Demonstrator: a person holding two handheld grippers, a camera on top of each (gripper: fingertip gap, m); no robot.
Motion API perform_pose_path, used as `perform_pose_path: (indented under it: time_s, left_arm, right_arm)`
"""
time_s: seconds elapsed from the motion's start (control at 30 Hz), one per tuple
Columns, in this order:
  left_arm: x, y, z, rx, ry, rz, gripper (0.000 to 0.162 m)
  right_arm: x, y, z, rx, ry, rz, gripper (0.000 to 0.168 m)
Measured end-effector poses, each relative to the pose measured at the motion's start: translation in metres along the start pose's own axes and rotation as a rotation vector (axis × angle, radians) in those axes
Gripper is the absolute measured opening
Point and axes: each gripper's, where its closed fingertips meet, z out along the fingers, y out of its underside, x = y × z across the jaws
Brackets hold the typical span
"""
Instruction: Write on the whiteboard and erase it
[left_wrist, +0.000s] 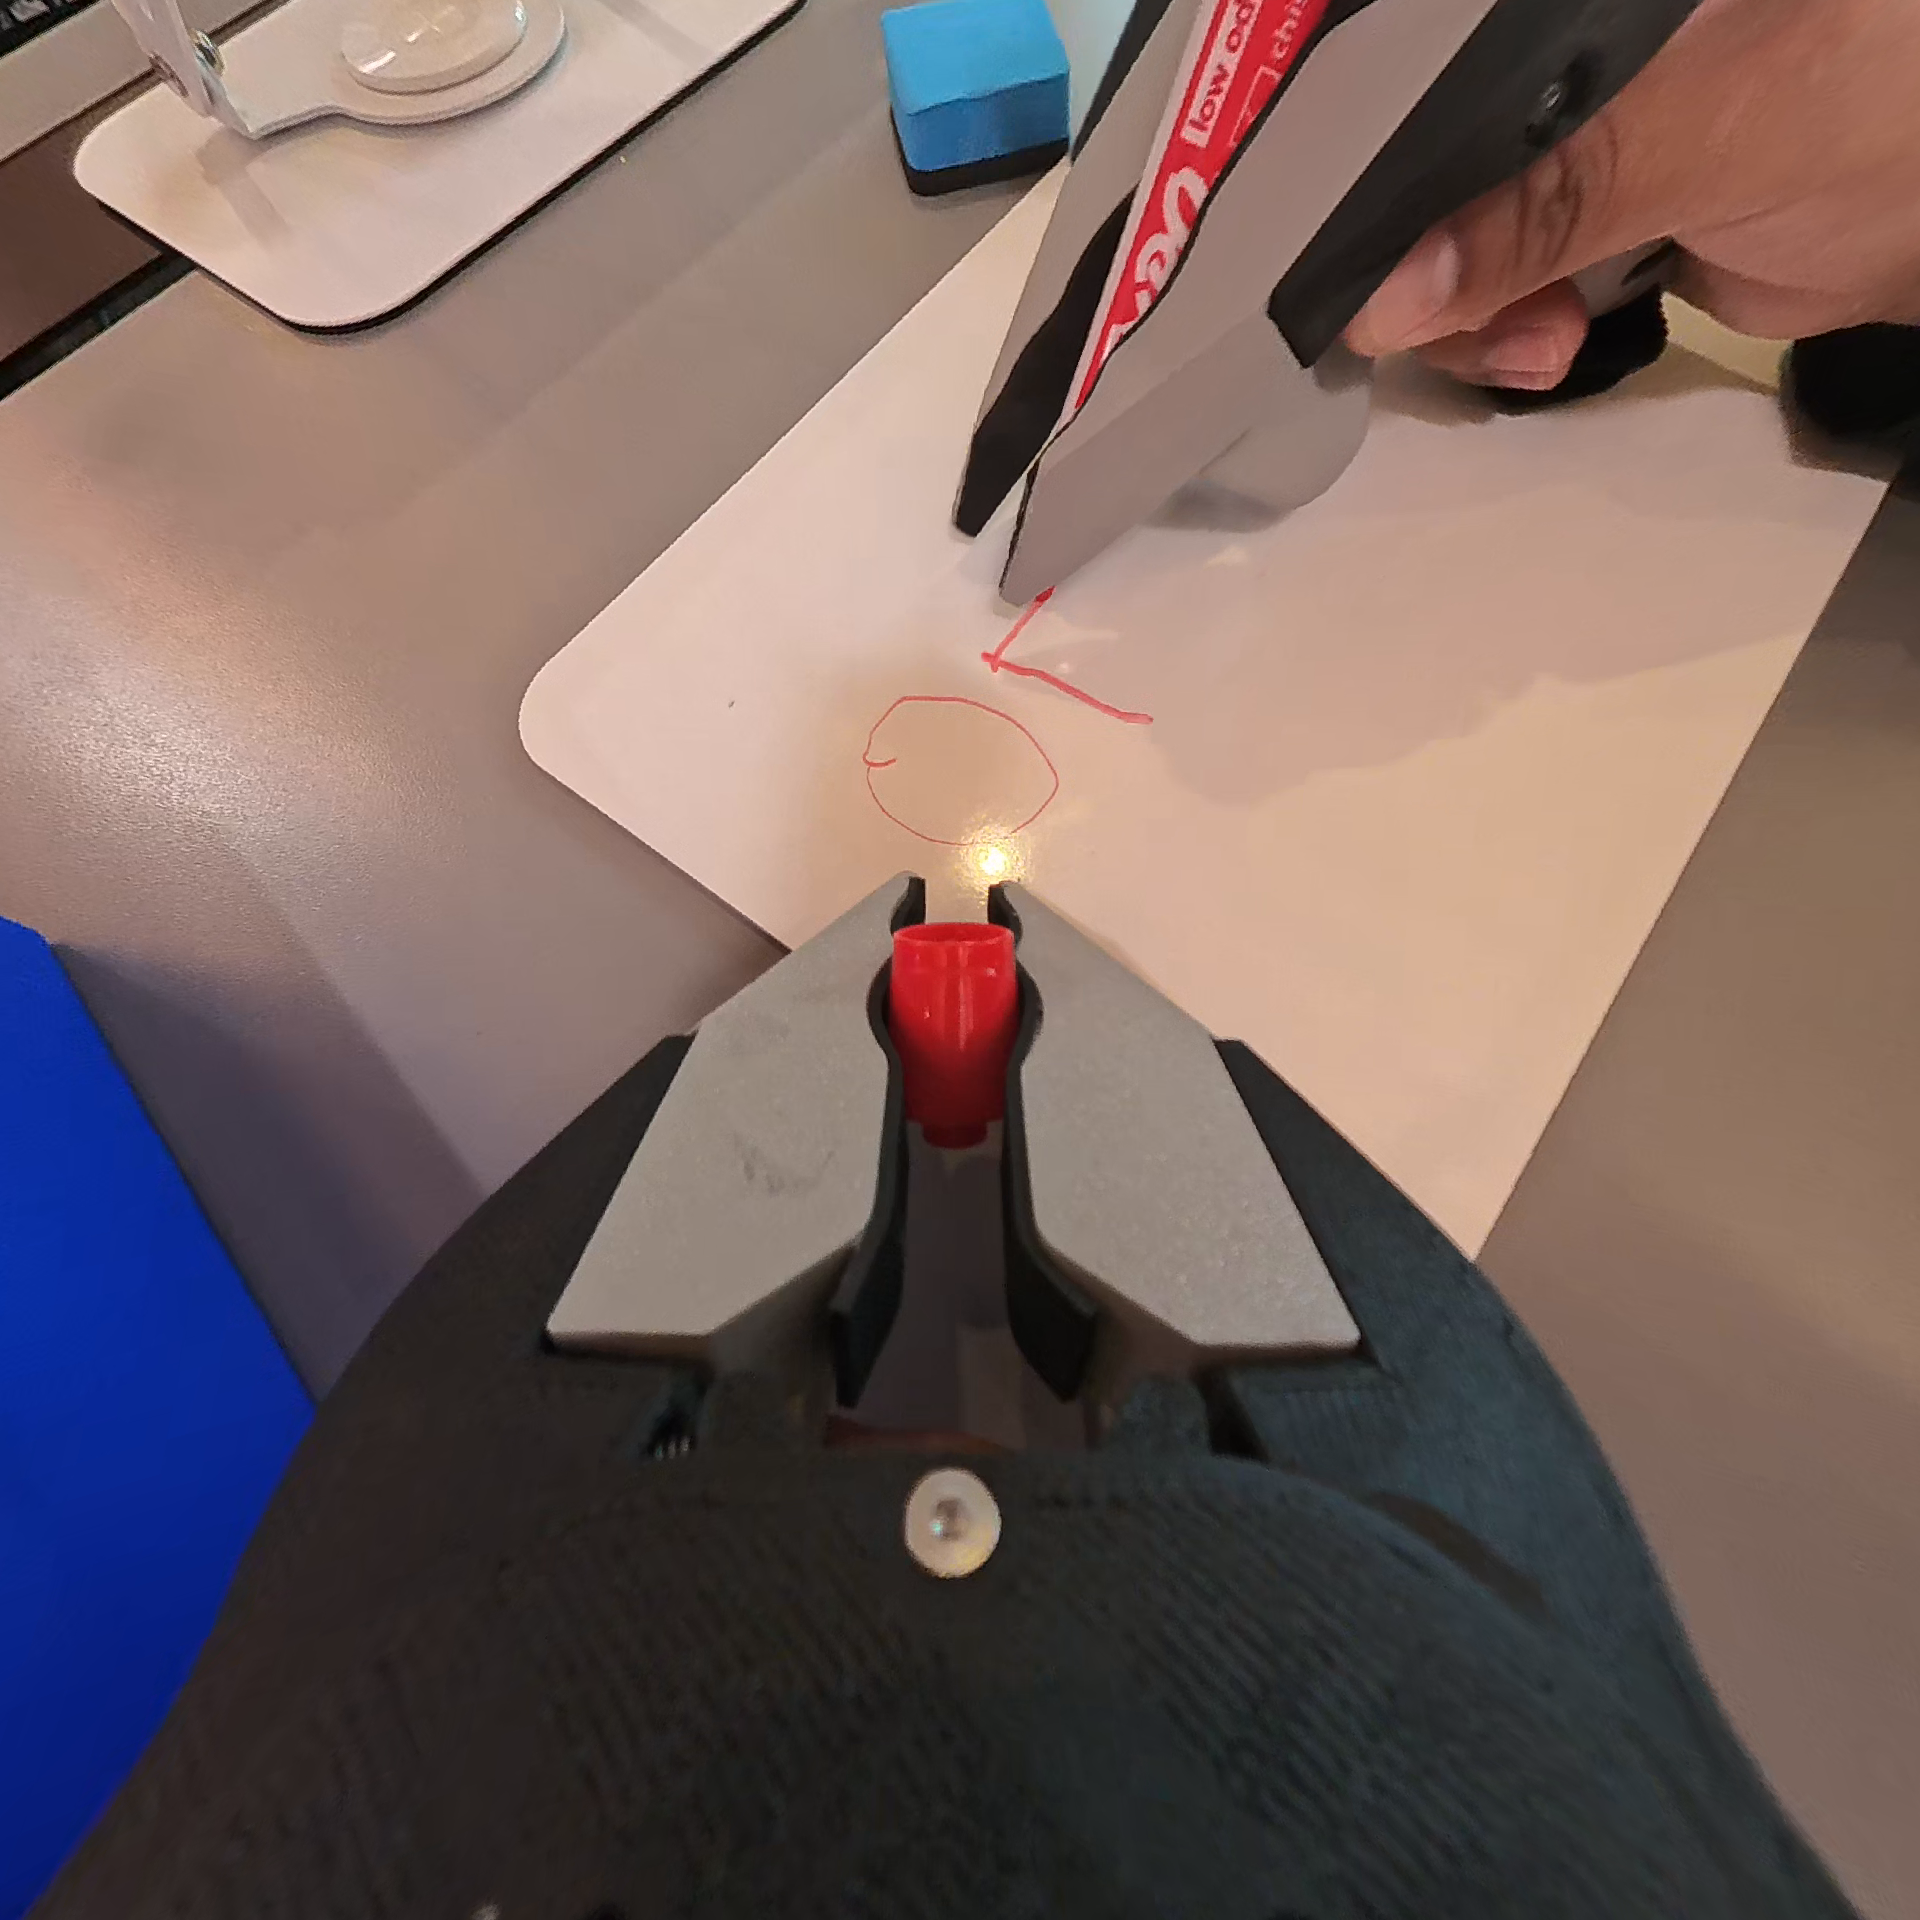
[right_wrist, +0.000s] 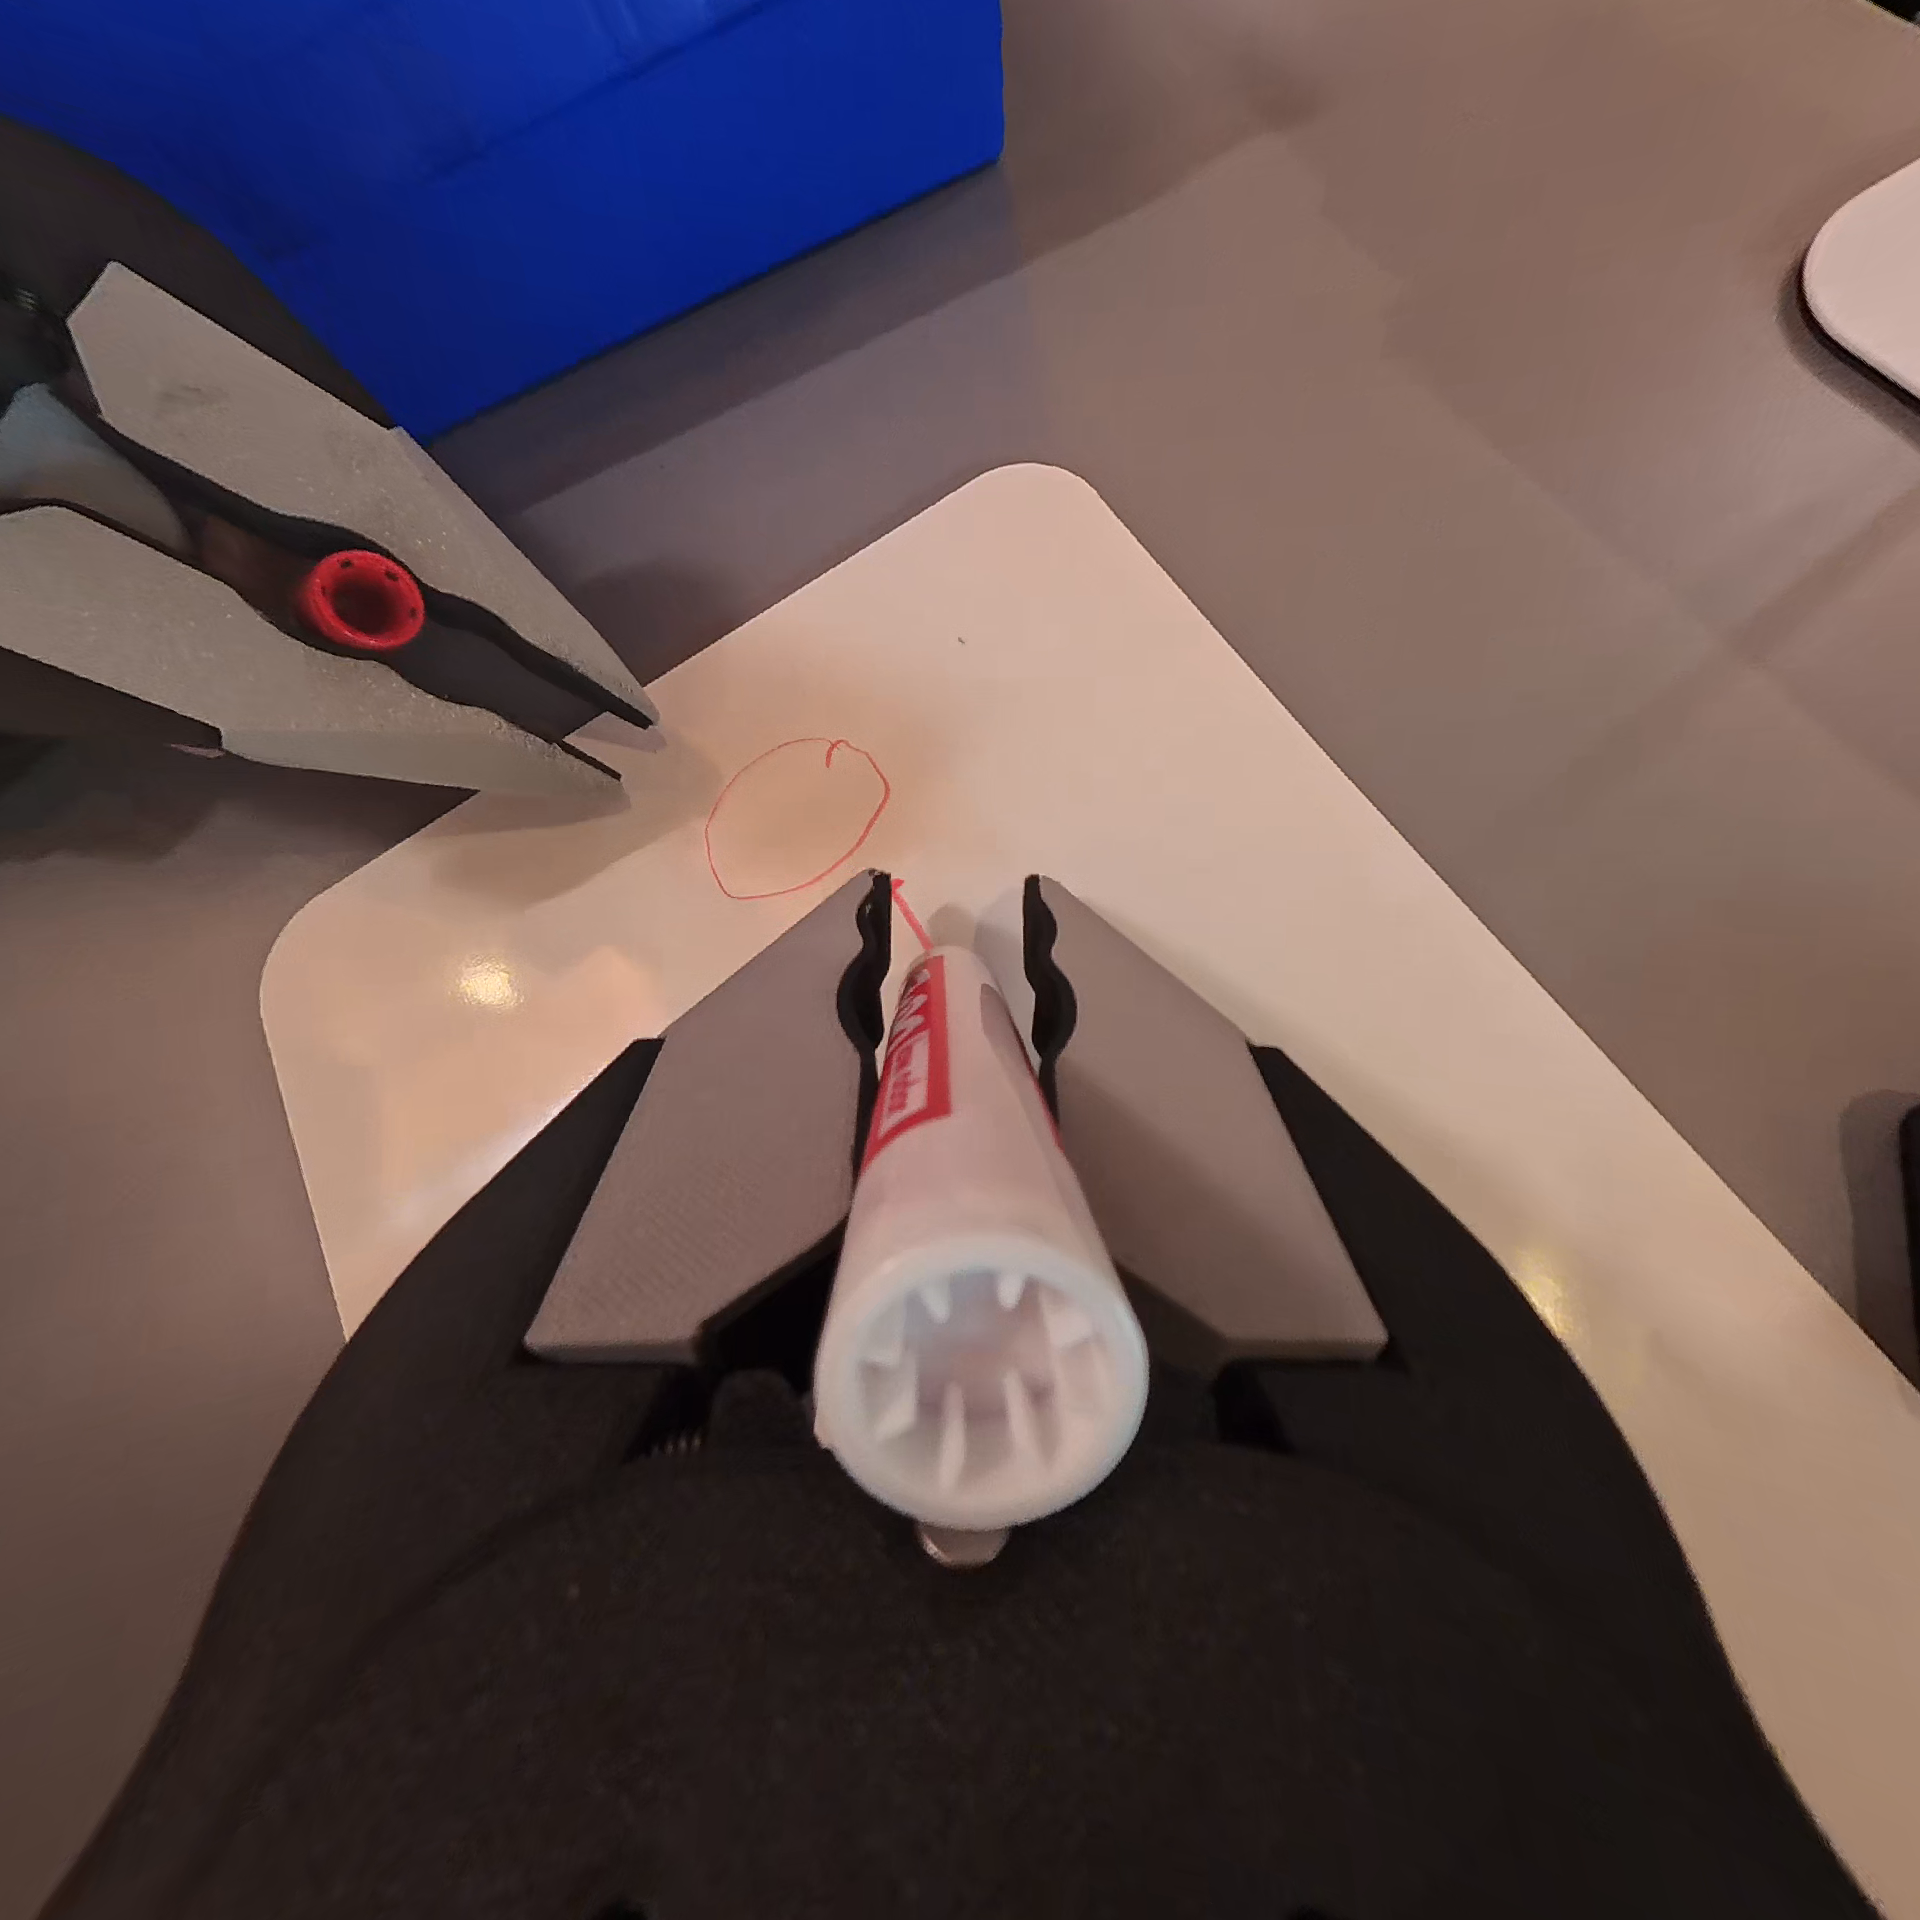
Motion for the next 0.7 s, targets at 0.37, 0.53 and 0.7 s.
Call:
perform_pose_path:
  time_s: [0.37,0.53,0.7]
  left_arm:
    - [0.0,0.0,0.0,0.002,0.003,-0.006,0.01]
    - [0.0,0.0,-0.001,0.002,0.002,-0.006,0.01]
    - [0.0,0.0,-0.001,0.002,0.004,-0.007,0.01]
  right_arm:
    - [0.009,0.008,-0.012,0.002,0.01,0.027,0.023]
    - [0.014,0.012,-0.018,0.004,0.007,0.048,0.023]
    - [0.01,0.016,-0.02,-0.012,-0.017,0.048,0.023]
